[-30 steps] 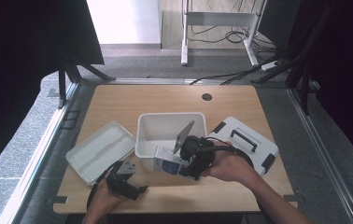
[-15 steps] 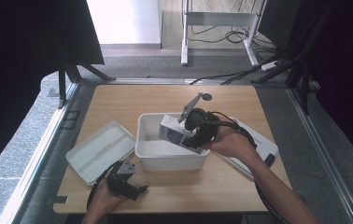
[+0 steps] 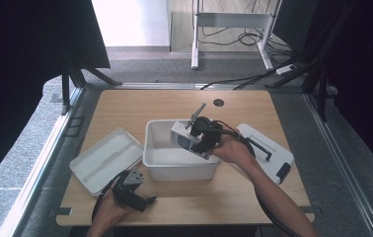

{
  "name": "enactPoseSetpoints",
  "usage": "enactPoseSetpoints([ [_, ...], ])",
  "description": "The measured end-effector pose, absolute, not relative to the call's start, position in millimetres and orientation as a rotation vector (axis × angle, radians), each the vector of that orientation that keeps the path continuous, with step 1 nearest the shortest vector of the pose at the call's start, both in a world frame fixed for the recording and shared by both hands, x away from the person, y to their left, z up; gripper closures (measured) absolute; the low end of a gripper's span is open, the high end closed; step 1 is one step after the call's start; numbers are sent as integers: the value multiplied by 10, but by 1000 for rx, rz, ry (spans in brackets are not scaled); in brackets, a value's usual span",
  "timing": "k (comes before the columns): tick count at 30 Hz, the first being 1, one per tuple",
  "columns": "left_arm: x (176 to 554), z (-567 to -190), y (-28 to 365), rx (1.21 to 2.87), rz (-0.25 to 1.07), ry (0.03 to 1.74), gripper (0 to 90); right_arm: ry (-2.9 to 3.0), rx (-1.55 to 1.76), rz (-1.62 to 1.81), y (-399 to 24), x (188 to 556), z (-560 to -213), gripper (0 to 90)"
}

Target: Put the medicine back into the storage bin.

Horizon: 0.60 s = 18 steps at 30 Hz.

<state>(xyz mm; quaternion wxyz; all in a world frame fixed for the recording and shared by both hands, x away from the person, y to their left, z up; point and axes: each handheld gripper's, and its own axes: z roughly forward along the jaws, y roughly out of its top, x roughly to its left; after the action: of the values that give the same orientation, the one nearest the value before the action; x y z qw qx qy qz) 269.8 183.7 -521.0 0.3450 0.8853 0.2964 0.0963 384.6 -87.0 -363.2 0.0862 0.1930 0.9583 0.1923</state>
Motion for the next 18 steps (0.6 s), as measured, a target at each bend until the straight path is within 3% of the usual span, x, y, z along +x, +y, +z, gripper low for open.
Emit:
enactPoseSetpoints([
  [11, 2697, -5212, 1835, 2296, 249, 770, 16, 2886, 614, 531, -803, 3943, -4028, 556],
  [18, 2697, -5211, 1835, 2296, 249, 770, 17, 2887, 622, 516, -804, 3955, -4064, 504],
])
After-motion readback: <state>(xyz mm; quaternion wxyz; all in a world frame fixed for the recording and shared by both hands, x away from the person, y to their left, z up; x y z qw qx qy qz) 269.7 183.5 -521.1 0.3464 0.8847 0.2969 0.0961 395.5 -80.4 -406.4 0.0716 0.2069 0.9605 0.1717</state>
